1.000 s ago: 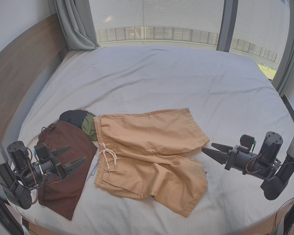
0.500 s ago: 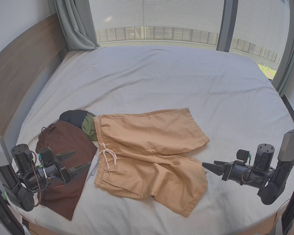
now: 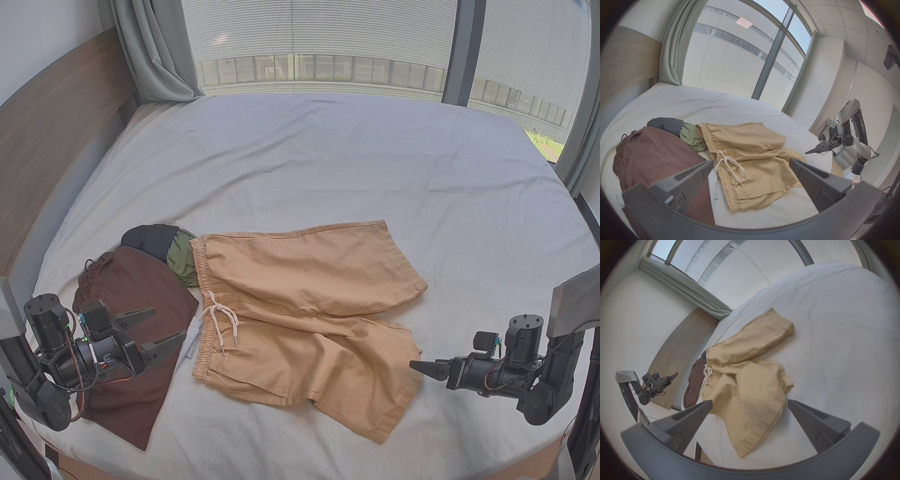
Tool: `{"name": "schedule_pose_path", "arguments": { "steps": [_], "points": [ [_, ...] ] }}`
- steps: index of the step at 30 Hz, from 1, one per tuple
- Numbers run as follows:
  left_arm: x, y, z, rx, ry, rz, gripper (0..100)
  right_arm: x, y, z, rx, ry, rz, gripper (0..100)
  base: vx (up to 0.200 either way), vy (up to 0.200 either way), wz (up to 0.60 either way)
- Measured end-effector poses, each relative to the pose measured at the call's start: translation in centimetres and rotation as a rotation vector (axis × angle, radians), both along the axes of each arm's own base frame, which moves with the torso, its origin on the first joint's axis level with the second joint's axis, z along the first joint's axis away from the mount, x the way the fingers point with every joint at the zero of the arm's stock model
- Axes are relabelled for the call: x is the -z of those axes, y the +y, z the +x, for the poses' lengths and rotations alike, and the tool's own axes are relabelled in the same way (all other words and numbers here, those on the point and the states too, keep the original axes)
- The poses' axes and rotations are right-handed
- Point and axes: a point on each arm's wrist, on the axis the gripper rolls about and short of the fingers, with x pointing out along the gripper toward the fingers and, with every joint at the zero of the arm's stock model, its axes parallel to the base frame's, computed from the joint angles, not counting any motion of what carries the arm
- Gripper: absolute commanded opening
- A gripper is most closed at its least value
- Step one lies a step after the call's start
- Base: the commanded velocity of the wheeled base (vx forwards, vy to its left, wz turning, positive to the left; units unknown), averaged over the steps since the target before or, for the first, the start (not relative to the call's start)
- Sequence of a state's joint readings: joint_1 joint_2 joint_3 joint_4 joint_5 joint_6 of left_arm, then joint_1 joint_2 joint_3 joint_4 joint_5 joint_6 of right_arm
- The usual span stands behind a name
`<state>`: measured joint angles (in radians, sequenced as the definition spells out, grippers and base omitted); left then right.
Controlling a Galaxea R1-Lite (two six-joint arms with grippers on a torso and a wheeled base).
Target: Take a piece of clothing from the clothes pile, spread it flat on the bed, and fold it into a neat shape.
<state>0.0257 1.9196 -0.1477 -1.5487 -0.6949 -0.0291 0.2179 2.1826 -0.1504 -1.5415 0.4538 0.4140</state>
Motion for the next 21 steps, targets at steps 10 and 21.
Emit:
{"name": "schedule_pose_path", "arguments": {
  "steps": [10, 21],
  "points": [
    [0.1, 0.0, 0.1, 0.000, 0.004, 0.000, 100, 2.2, 0.0, -0.1, -0.006, 0.088, -0.016, 100, 0.000, 0.000, 0.00],
    [0.4, 0.0, 0.1, 0.001, 0.011, 0.006, 100, 3.4, 1.2, 0.4, -0.030, 0.127, 0.000, 100, 0.000, 0.000, 0.00]
  ]
}}
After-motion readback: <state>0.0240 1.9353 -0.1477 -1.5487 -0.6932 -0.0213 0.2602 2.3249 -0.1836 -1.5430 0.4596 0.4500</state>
